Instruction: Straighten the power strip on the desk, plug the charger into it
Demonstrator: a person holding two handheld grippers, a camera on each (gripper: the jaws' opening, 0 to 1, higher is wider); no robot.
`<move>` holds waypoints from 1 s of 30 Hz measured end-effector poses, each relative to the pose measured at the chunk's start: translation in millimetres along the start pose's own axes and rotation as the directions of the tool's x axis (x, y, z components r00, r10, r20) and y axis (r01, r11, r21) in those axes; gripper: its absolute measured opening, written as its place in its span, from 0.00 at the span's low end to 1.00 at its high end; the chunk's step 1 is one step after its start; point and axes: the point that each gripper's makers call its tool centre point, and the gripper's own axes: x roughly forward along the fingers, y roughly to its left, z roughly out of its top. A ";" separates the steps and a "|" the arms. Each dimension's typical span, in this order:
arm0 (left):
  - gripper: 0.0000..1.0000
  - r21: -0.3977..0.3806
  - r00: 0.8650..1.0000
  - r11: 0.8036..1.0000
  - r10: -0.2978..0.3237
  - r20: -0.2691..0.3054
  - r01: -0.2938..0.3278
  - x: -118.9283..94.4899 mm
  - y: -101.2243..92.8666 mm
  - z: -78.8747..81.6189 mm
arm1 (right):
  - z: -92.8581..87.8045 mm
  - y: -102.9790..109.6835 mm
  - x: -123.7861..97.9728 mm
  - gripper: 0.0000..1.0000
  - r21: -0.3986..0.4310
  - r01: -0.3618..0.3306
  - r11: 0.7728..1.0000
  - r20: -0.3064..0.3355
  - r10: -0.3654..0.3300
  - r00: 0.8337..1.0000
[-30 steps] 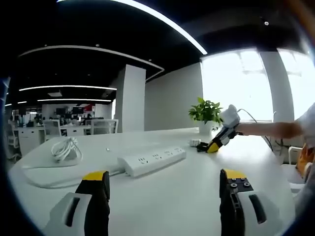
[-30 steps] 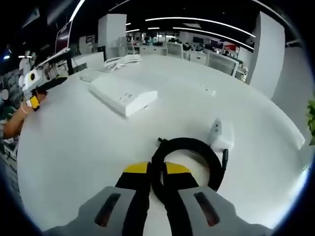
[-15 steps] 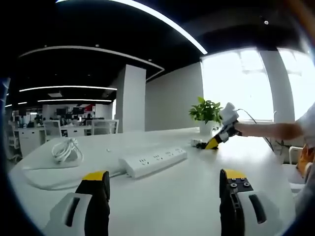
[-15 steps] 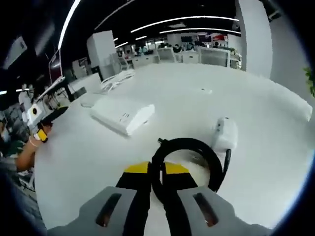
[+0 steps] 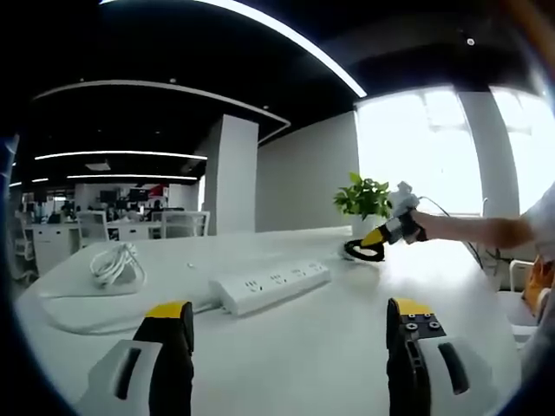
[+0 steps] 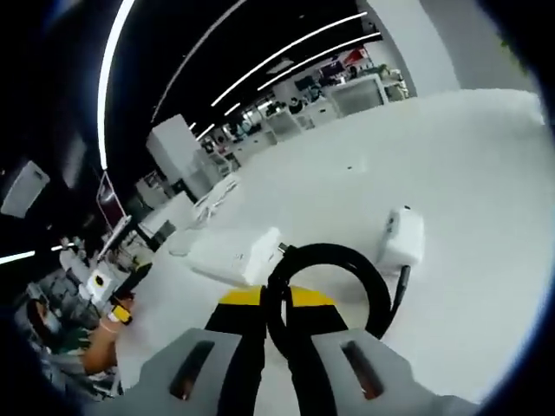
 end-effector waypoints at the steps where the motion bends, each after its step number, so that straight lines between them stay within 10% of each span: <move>1: 0.94 0.000 1.000 1.000 -0.002 -0.002 0.002 0.1 -0.2 -0.5 | 2.1 -0.9 -1.2 0.06 0.011 0.001 1.000 0.010 -0.001 1.000; 21: 0.94 0.003 1.000 1.000 0.001 0.010 -0.001 -4.0 1.3 3.2 | 58.1 26.0 -19.1 0.06 0.165 -0.139 0.977 0.241 0.097 0.966; 30: 0.93 0.006 1.000 1.000 0.007 0.016 -0.007 -4.3 1.1 6.9 | 93.3 37.8 -32.1 0.06 0.204 -0.192 0.960 0.395 0.099 0.913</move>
